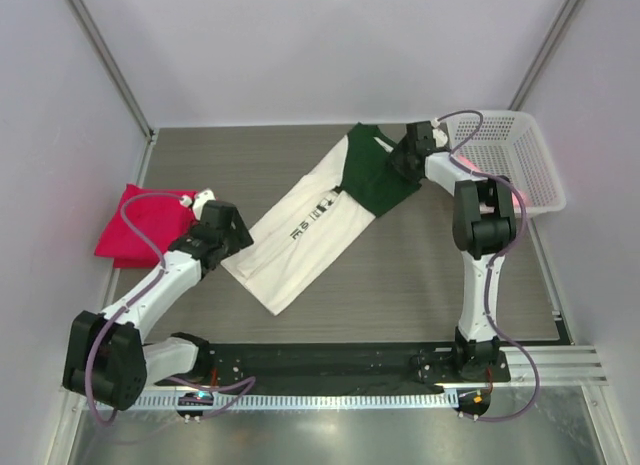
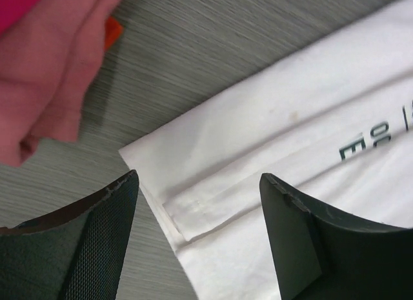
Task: Fold and stack the t-shirts
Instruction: Fold the tshirt
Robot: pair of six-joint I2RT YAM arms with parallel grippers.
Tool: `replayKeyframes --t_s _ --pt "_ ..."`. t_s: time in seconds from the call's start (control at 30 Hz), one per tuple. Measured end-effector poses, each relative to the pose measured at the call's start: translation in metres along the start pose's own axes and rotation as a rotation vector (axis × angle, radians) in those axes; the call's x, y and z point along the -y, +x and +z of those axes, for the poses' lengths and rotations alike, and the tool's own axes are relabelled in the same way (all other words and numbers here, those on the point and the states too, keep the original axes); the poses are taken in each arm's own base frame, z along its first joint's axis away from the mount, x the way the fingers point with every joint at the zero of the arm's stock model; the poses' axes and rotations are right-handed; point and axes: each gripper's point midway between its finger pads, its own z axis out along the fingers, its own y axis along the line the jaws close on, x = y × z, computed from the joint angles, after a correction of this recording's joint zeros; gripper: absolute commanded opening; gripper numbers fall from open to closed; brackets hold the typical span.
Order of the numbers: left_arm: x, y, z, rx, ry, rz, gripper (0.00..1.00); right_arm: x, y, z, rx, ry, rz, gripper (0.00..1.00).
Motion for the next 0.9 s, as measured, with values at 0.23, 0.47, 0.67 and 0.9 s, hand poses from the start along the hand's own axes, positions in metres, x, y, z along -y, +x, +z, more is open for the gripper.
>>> replayKeyframes --t_s 0.23,0.47,0.67,0.9 --pt "0.042 0.045 -0.029 -0.058 0.134 0.242 0.62 0.022 0.018 -0.035 -0.038 0.027 -0.09 0.71" --pt "0.082 0.101 -0.078 -0.081 0.325 0.521 0.52 0.062 0.065 -0.075 -0.126 0.001 -0.129 0.67" --pt "0.09 0.146 -0.09 -0.151 0.361 0.719 0.6 0.065 0.07 -0.082 -0.13 -0.035 -0.169 0.68" --pt "0.083 0.175 -0.071 -0.234 0.263 0.831 0.56 0.07 0.067 -0.096 -0.093 -0.043 -0.191 0.68"
